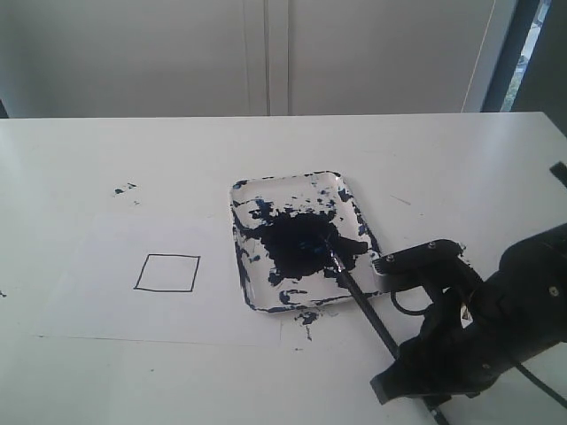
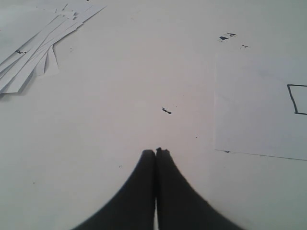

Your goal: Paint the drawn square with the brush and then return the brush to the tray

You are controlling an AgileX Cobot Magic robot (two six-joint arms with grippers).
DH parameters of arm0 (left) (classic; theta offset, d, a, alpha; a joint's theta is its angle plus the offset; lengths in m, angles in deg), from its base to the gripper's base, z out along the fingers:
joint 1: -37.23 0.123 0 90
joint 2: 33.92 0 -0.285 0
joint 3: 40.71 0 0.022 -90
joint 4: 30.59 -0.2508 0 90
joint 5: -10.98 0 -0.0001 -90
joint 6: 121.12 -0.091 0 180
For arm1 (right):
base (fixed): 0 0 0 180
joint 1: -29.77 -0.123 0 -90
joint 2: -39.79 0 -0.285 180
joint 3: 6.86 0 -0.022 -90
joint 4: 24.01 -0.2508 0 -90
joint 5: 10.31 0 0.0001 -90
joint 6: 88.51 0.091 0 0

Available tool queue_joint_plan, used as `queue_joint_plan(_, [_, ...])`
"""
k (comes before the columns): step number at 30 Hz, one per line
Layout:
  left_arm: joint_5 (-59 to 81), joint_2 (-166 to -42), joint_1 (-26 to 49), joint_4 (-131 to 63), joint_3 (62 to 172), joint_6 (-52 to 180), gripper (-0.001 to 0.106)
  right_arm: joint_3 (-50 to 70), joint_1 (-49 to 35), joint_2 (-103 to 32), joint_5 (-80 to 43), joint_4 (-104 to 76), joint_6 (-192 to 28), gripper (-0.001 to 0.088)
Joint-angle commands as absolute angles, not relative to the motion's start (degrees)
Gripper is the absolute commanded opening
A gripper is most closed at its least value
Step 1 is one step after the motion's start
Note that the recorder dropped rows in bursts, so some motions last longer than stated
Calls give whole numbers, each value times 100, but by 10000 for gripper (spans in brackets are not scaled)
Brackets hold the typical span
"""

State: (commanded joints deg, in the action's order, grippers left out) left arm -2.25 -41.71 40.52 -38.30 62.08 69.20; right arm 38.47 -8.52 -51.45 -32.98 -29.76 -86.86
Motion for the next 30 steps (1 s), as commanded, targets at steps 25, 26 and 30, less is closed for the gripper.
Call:
queue_joint_plan(25, [-225, -4171, 4052, -3830, 6208, 6920, 0, 4196, -852, -5158, -2202, -2976, -8267, 378])
queue_joint_plan(26, [-225, -4171, 4052, -3830, 6208, 6920, 0, 4196, -852, -5158, -2183, -2976, -8267, 378])
queue_joint_plan(30, [-225, -4171, 4052, -3830, 6208, 6920, 0, 4196, -852, -5222, -2094, -2976, -8267, 378])
